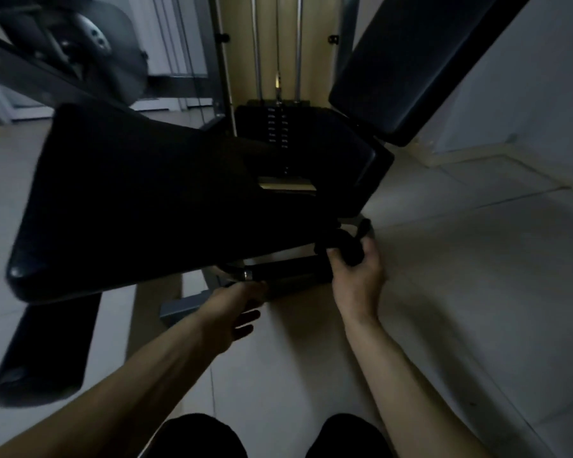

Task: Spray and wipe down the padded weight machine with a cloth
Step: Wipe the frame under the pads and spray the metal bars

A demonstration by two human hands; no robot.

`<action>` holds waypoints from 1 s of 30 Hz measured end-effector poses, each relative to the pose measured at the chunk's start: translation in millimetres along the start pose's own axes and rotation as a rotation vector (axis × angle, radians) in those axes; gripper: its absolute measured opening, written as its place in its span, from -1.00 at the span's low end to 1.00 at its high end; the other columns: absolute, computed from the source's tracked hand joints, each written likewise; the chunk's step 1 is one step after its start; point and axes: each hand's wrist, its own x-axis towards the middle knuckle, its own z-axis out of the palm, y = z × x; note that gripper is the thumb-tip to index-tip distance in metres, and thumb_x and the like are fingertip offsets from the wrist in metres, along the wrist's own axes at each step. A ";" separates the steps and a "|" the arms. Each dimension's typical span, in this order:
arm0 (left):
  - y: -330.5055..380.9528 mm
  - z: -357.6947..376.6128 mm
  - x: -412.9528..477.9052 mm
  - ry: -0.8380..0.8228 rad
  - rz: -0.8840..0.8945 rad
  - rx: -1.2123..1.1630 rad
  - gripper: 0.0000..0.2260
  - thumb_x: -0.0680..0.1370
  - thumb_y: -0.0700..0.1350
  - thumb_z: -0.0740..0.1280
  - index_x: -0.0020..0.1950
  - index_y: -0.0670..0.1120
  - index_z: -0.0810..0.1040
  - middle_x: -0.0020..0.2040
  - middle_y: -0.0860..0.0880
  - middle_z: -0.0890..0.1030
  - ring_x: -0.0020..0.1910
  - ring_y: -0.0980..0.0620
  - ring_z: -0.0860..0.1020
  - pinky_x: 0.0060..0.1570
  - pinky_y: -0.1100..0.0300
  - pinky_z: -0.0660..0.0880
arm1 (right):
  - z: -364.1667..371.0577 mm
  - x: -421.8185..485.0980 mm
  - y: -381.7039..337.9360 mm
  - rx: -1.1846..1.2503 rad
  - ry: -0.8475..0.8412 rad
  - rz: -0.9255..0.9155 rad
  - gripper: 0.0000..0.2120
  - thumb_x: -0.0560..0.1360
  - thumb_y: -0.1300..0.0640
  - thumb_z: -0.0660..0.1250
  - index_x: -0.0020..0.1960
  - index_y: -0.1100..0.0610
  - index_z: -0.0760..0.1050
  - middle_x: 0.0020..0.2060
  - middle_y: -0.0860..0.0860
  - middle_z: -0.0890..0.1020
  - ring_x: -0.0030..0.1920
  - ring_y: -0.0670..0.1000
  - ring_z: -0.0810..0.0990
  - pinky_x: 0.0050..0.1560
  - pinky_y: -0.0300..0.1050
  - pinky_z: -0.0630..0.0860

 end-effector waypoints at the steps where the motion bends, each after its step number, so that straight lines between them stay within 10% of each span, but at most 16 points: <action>1: 0.4 -10.4 2.5 0.055 0.012 -0.064 -0.80 0.63 -0.06 0.36 0.23 -0.07 0.57 0.20 -0.09 0.64 0.18 -0.07 0.58 0.16 0.02 0.48 | 8.7 -1.0 -1.6 -0.141 -0.059 -0.152 -0.70 0.54 0.21 0.47 0.25 0.07 0.57 0.13 -0.05 0.64 0.19 -0.17 0.58 0.23 -0.35 0.48; 5: -1.8 -34.1 16.2 0.179 0.033 -0.239 -0.78 0.65 -0.06 0.35 0.24 -0.14 0.60 0.19 -0.13 0.68 0.13 -0.05 0.63 -0.07 0.14 0.49 | 35.0 -21.2 33.5 -0.632 -0.343 -0.479 -0.61 0.62 0.03 0.31 0.44 -0.02 0.48 0.47 -0.02 0.44 0.50 0.03 0.34 0.54 0.10 0.22; 8: -4.3 -34.1 24.6 0.195 0.029 -0.306 -0.80 0.65 -0.08 0.35 0.20 -0.17 0.60 0.16 -0.15 0.68 0.15 -0.10 0.64 -0.07 0.12 0.54 | 32.4 -24.7 40.5 -0.590 -0.353 -0.471 -0.54 0.65 -0.08 0.13 0.50 -0.01 0.45 0.50 -0.04 0.41 0.52 -0.01 0.33 0.61 0.00 0.01; 13: -8.4 -18.3 33.6 0.216 0.049 -0.377 -0.82 0.62 -0.06 0.39 0.16 -0.12 0.60 0.06 -0.08 0.68 0.04 -0.02 0.63 -0.15 0.15 0.51 | 62.6 -47.3 23.7 -0.384 -0.318 -0.400 -0.57 0.56 0.24 0.26 0.40 0.06 0.55 0.37 -0.02 0.47 0.39 0.03 0.46 0.42 -0.01 0.45; 22: -3.3 -9.6 39.5 0.307 0.083 -0.254 -0.76 0.66 -0.12 0.33 0.28 -0.20 0.53 0.14 -0.18 0.63 0.15 -0.13 0.60 -0.03 0.12 0.55 | 62.2 -37.5 46.0 -0.472 -0.391 -0.835 -0.62 0.54 0.42 0.36 0.29 0.13 0.63 0.30 0.15 0.57 0.30 0.22 0.59 0.27 0.09 0.59; 30: -2.2 -0.9 41.6 0.352 0.088 -0.212 -0.82 0.68 -0.05 0.30 0.15 -0.16 0.49 0.02 -0.17 0.53 -0.04 -0.10 0.46 -0.21 0.14 0.40 | 22.5 -26.8 29.3 -0.528 -0.287 -0.563 -0.49 0.46 0.45 0.26 0.33 0.13 0.61 0.33 0.09 0.51 0.34 0.08 0.52 0.40 -0.15 0.46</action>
